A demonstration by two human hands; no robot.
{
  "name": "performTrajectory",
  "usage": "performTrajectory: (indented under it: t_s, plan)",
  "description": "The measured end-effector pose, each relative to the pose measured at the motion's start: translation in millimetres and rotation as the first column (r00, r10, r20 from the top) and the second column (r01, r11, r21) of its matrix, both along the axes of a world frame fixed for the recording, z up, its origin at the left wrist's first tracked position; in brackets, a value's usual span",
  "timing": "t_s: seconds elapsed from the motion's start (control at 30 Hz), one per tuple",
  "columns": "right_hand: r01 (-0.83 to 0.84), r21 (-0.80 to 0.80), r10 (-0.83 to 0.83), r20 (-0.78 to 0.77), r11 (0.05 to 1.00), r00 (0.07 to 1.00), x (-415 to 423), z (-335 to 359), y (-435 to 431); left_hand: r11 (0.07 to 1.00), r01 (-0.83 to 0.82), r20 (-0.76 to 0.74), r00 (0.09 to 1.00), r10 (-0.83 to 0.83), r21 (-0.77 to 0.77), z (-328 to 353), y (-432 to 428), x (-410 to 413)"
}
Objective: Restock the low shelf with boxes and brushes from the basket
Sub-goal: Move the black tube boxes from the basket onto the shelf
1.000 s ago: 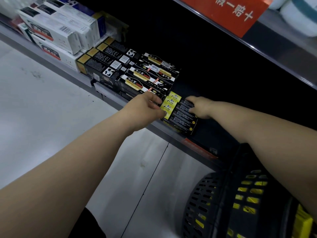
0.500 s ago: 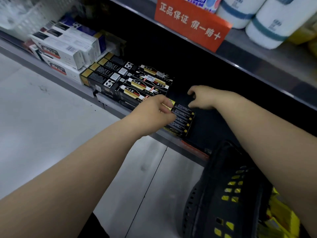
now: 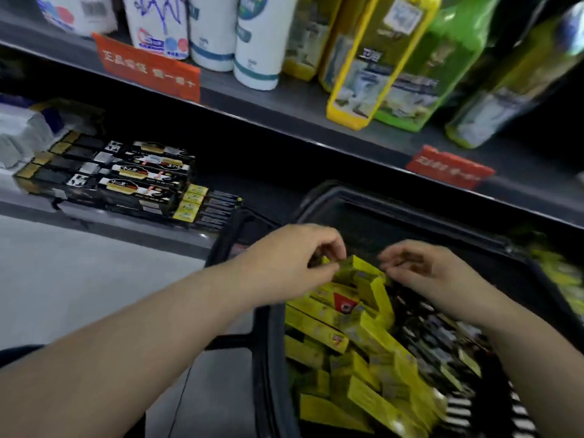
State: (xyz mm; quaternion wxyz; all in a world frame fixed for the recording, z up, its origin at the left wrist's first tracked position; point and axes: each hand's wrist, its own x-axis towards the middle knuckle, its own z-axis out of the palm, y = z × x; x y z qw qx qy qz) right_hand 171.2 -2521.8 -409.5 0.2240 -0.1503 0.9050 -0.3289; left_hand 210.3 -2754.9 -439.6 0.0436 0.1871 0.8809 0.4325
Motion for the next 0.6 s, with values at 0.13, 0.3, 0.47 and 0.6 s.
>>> performTrajectory:
  t_s: [0.13, 0.3, 0.47, 0.6]
  plan:
    - [0.08, 0.483, -0.08, -0.022, 0.872, 0.997, 30, -33, 110, 0.963, 0.173, -0.025, 0.983, -0.182, -0.206, -13, 48, 20]
    - [0.1, 0.562, -0.129, 0.012, 0.821, 0.992, 54, -63, 166, 0.929, 0.255, 0.033, 0.966, -0.255, -0.27, -27, 82, 39]
    - [0.411, 0.496, -0.203, -0.42, 0.765, 0.884, 43, -67, 157, 0.932, 0.266, 0.171, 0.958, -0.229, -0.245, -36, 94, 47]
    - [0.385, 0.621, -0.14, -0.406, 0.683, 0.903, 42, -72, 164, 0.962, 0.234, 0.236, 0.951, -0.198, -0.137, -38, 98, 47]
